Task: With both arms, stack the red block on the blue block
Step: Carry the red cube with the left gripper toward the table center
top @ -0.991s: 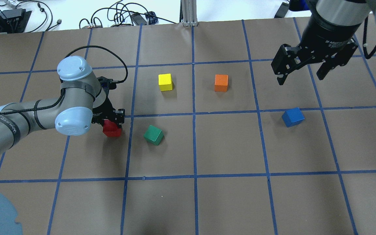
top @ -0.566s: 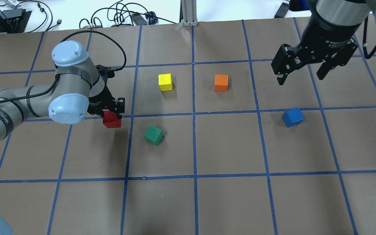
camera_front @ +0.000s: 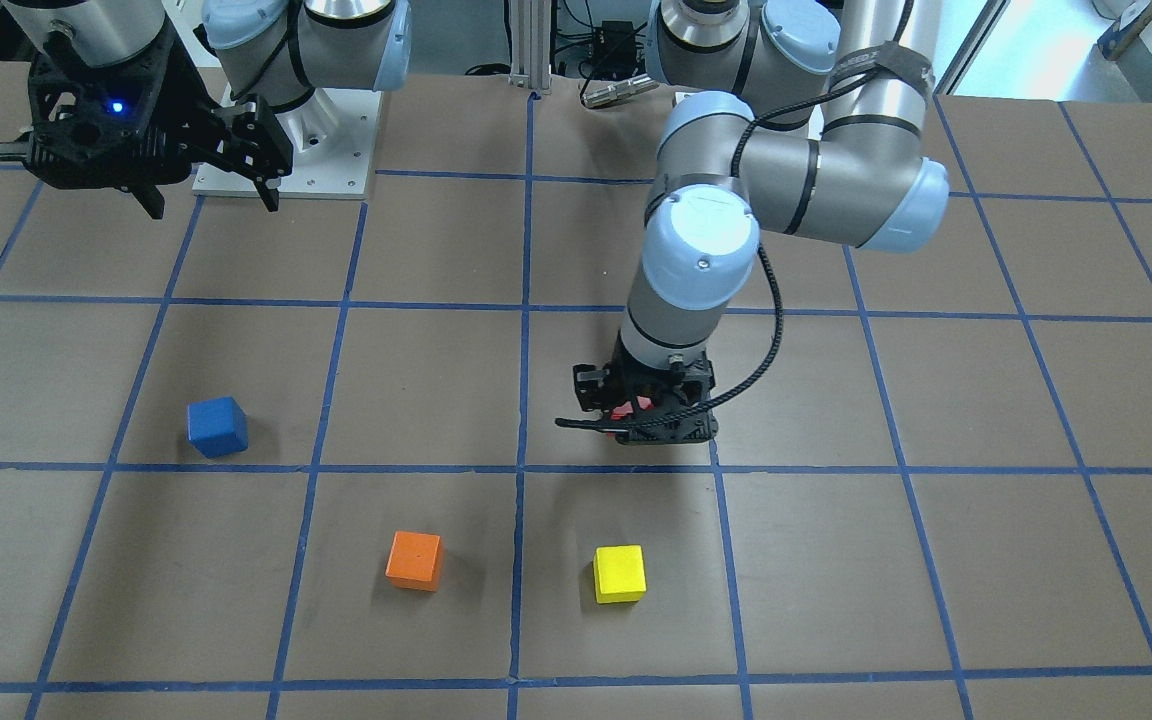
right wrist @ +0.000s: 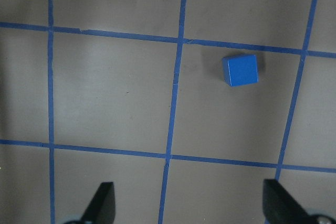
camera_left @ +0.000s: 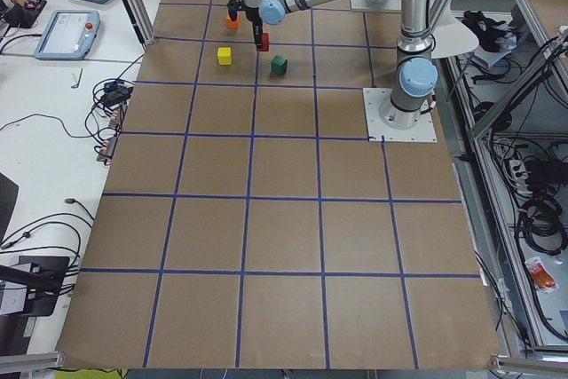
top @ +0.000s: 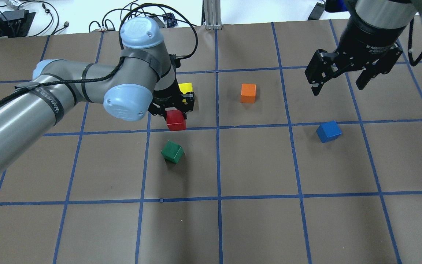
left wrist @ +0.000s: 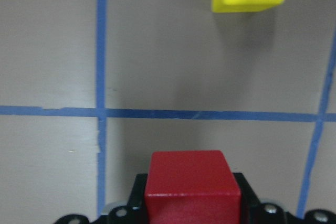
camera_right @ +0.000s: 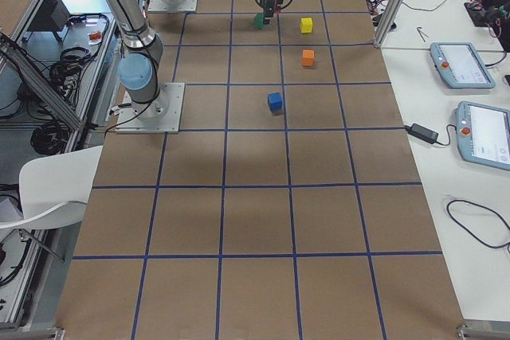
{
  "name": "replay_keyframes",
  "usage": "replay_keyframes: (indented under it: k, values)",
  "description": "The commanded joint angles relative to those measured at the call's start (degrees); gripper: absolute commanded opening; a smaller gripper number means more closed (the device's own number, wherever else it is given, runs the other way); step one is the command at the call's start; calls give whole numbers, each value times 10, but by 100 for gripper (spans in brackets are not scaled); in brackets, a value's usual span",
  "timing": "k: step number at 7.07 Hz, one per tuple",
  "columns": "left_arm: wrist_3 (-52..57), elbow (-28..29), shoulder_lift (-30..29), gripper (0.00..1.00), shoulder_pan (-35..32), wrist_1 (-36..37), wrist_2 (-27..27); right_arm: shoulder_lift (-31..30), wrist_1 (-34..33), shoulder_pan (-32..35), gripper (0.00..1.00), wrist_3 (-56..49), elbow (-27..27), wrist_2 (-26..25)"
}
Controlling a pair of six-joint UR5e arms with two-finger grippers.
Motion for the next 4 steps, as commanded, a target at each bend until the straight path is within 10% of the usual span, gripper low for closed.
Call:
replay_keyframes:
  k: [1,3,4]
  values:
    - [-93,5,-56,0,-80,68,-2,0,0,2,100,0,0,0]
    - [-93,5,-96,2,-90,120,3,0,-1,1,100,-1,7,1]
    - [-69,5,-104,26,-90,124,6,0,-1,3,100,0,9,1]
